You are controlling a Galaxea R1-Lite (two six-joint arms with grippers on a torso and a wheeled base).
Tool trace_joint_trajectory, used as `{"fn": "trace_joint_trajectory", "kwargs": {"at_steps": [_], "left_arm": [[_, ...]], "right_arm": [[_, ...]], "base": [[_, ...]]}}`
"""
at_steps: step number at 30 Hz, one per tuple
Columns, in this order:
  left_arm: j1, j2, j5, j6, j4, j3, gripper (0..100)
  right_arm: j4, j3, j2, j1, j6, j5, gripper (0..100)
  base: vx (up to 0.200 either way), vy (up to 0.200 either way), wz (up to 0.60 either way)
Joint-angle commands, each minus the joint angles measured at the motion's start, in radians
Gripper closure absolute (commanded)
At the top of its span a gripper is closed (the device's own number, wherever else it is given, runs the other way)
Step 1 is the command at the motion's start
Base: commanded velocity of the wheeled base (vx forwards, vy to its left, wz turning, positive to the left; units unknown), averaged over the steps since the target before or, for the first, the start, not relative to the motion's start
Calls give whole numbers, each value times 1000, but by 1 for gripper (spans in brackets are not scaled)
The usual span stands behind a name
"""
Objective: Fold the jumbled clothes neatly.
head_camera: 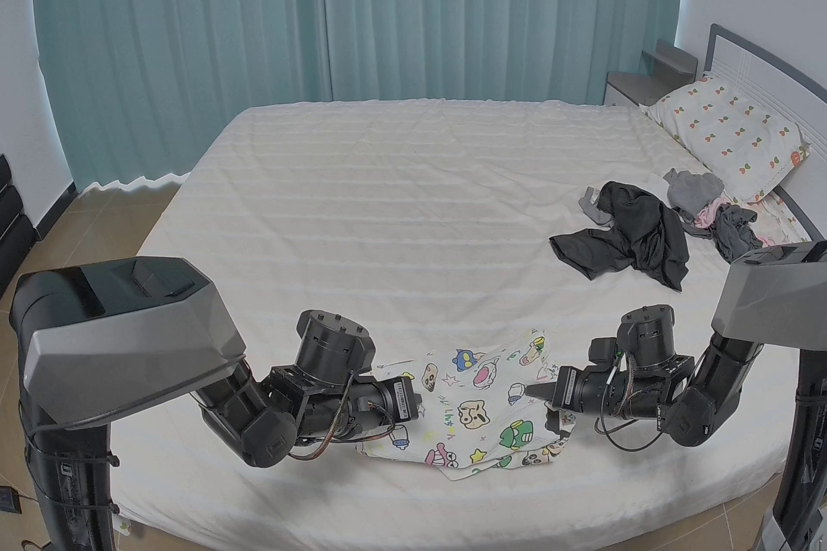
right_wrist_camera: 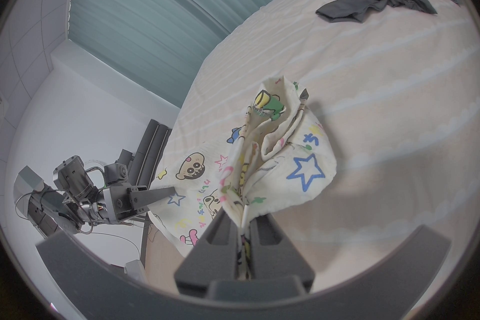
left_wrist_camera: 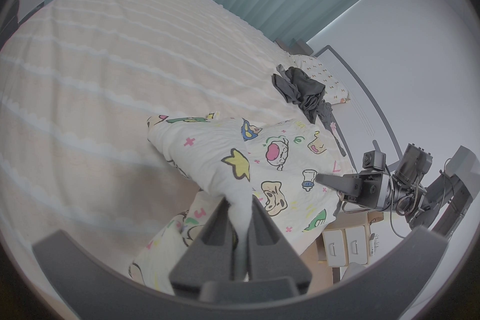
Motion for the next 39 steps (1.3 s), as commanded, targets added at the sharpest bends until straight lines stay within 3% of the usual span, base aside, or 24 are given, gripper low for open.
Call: {"fn": "trace_joint_trajectory", "kwargs": {"at_steps": [1,26,39], "left_arm": [[-4,-5,0,0,0,-3,100],[-17,3,6,-8,0,-17,100],[-8,41,57,-11,0,-14,100]], "right_arm": [[-1,2,-5,-4,0,-1,100],[1,-5,-5,-32,-4,-1,100],[-1,-26,66,-21,-15,-7,100]], "base": [[0,-200,0],[0,-200,0],[0,0,0]]}}
